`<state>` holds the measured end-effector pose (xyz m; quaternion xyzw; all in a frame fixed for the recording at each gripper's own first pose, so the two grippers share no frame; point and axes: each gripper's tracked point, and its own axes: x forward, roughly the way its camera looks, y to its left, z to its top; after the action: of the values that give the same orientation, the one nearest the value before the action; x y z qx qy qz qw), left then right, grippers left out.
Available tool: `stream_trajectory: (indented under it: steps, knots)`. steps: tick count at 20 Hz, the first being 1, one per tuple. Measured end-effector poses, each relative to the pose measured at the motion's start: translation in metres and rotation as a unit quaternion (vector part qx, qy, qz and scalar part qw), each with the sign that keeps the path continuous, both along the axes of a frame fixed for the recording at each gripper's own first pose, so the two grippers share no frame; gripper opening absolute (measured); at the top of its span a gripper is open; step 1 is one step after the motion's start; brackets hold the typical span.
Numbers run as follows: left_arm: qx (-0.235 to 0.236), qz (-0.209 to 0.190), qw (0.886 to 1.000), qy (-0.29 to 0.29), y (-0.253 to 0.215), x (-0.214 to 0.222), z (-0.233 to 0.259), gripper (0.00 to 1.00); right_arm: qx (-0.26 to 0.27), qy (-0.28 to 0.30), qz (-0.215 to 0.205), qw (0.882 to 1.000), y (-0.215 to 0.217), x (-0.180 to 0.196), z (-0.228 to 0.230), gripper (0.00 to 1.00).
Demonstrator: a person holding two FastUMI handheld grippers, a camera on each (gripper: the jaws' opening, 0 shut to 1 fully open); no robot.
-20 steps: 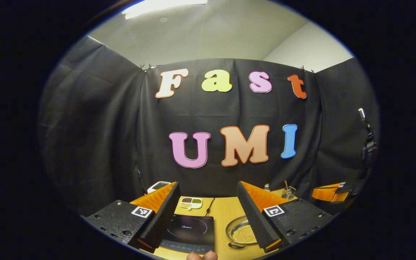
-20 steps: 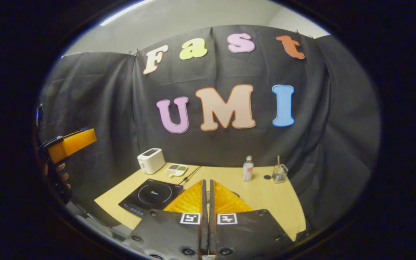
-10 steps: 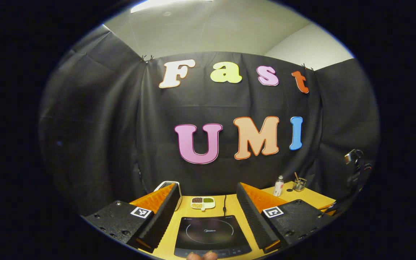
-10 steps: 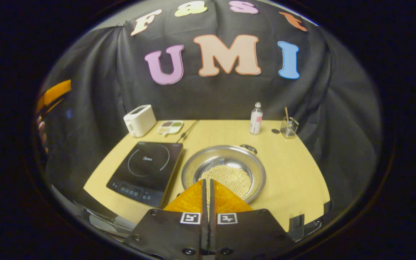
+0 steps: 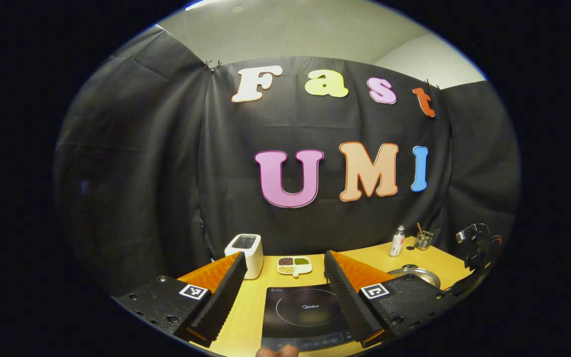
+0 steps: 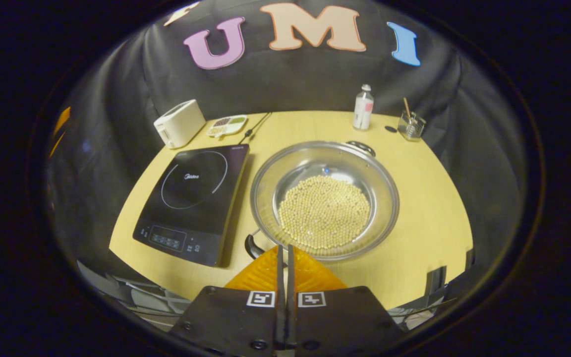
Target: First push the handle of the pot to place it horizontally, then grasp the pot with both hands and set it on the induction cooktop.
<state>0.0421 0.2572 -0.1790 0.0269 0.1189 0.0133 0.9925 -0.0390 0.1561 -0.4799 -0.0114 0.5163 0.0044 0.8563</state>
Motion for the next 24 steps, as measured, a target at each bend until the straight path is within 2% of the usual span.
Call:
stream_trajectory:
  steps: [7,12,16,17,20,21,22,24]
  knots:
    - [-0.002,0.036,0.999,0.022,0.0,0.021,-0.012,0.96,-0.013,0.075,0.025,0.997,-0.01,-0.014,-0.058,0.01]
    - [0.011,0.029,0.999,0.034,-0.028,0.053,-0.015,0.96,0.004,0.085,0.035,0.996,-0.008,-0.011,-0.072,0.03]
    - [0.05,0.025,0.998,0.033,-0.042,0.072,-0.008,0.95,0.035,0.077,0.032,0.996,0.001,-0.006,-0.077,0.03]
    - [0.052,0.021,0.998,0.032,-0.047,0.076,-0.008,0.95,0.043,0.077,0.033,0.996,0.006,-0.005,-0.079,0.0]
    - [0.044,-0.008,0.998,0.034,-0.062,0.084,-0.014,0.95,0.043,0.075,0.027,0.996,0.014,-0.003,-0.079,0.03]
    - [0.045,-0.018,0.998,0.03,-0.061,0.089,-0.012,0.96,0.044,0.075,0.02,0.996,0.018,0.0,-0.079,0.0]
    - [0.046,-0.028,0.998,0.026,-0.059,0.095,-0.013,1.0,0.042,0.077,0.01,0.996,0.022,0.0,-0.081,0.03]
    - [0.045,-0.046,0.998,0.02,-0.051,0.098,-0.015,0.97,0.033,0.08,-0.008,0.996,0.03,0.003,-0.082,0.03]
